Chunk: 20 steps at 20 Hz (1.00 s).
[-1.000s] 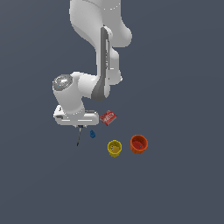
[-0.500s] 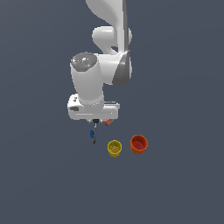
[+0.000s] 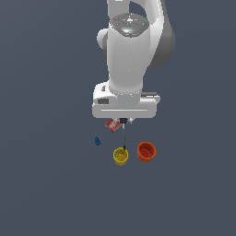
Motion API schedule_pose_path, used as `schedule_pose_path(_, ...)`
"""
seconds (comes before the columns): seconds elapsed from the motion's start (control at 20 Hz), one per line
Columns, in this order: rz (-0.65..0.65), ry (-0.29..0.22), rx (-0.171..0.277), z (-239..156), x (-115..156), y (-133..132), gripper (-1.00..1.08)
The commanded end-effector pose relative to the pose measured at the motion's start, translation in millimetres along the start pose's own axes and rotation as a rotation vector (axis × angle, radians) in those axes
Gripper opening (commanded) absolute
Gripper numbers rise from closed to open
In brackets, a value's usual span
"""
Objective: Pick up a designated object from a clutter of objects.
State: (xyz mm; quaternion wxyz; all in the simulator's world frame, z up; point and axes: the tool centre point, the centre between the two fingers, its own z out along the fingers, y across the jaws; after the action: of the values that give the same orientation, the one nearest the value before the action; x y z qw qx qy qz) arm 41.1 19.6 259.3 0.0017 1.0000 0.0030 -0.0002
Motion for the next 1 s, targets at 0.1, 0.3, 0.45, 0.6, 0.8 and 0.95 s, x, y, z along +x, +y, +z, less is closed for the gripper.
schedule_pose_path(0.1, 0.000, 0.000, 0.001, -38.8, 13.1, -40.6, -1.00)
schedule_pose_path(0.3, 0.000, 0.000, 0.001, -67.1, 23.9, -70.9, -1.00)
schedule_pose_path(0.45, 0.000, 0.000, 0.002, -85.4, 31.3, -90.5, -1.00)
schedule_pose_path(0.6, 0.000, 0.000, 0.003, -100.8, 37.7, -106.6, -1.00)
schedule_pose_path(0.8, -0.001, 0.000, 0.003, -115.7, 44.4, -122.5, -1.00)
schedule_pose_path(0.95, -0.001, 0.000, 0.003, -123.6, 48.2, -131.0, -1.00)
